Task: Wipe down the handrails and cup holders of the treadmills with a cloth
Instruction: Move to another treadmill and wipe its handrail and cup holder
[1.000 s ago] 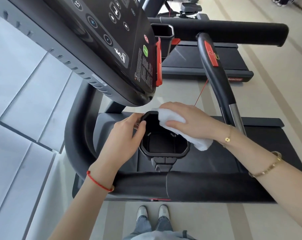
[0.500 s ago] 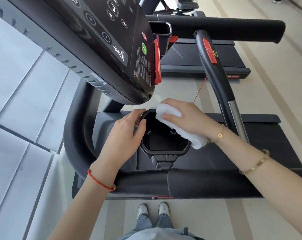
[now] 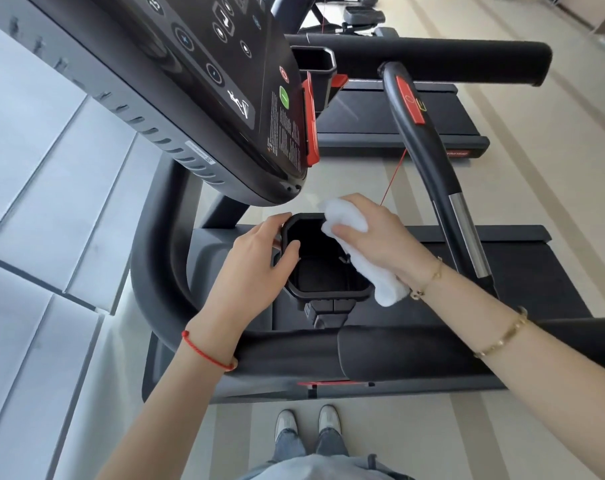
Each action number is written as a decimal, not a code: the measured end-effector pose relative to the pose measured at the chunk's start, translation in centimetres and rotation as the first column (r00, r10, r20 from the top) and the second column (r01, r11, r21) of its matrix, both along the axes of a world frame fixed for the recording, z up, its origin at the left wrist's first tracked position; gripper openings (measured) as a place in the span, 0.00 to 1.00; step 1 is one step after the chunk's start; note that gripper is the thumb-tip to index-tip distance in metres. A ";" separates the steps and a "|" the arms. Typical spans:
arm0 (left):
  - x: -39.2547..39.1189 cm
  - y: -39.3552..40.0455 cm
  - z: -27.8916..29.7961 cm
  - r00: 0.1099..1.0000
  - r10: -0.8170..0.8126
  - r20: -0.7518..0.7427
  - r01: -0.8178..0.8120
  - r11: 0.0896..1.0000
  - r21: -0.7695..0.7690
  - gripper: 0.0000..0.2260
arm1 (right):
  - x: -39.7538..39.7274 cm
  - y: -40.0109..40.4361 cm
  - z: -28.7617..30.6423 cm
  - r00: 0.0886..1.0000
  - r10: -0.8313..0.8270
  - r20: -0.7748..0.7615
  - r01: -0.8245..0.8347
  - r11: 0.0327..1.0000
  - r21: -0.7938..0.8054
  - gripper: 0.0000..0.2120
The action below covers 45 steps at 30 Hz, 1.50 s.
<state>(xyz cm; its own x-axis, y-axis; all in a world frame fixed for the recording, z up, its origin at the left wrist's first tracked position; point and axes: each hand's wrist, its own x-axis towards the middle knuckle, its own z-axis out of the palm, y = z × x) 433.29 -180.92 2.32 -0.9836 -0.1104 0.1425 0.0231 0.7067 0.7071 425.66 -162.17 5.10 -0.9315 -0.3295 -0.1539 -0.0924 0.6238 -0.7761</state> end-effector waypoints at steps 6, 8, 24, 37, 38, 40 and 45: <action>-0.1 -0.1 -0.2 1.000 0.006 0.009 -0.006 1.000 -0.006 0.19 | 4.2 1.5 -1.9 0.992 -0.105 0.069 0.115 0.979 -0.169 0.28; -0.1 -0.1 -0.3 1.000 0.007 0.014 -0.007 1.000 0.006 0.20 | 3.5 1.3 -1.8 0.995 -0.094 0.038 0.098 0.988 -0.123 0.28; 0.0 -0.1 0.0 1.000 0.023 0.010 -0.023 0.998 0.053 0.18 | -2.1 0.9 0.0 0.893 0.427 -0.143 -0.389 0.891 0.235 0.21; 0.2 0.0 0.3 0.999 0.031 0.011 -0.032 0.999 0.044 0.15 | 0.7 2.2 -0.8 0.947 0.282 -0.154 -0.253 0.950 0.181 0.22; 0.3 0.0 0.3 0.999 0.031 0.011 -0.032 0.999 0.044 0.15 | 1.0 2.1 -0.9 0.946 0.280 -0.162 -0.250 0.951 0.184 0.22; 0.3 0.0 0.4 1.000 0.027 0.010 -0.028 0.999 0.045 0.16 | 0.7 1.8 -0.5 0.948 0.280 -0.150 -0.253 0.951 0.179 0.21; 0.3 0.0 0.5 1.000 0.019 0.011 -0.019 0.999 0.046 0.16 | 0.9 0.7 -0.1 0.993 0.094 -0.068 -0.091 0.995 0.044 0.19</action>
<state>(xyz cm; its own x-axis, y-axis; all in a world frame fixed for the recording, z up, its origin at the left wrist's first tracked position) 433.57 -180.95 2.77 -0.9827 -0.1354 0.1264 0.0022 0.6740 0.7387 426.53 -161.43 4.98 -0.9064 -0.4093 -0.1045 -0.2040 0.6407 -0.7402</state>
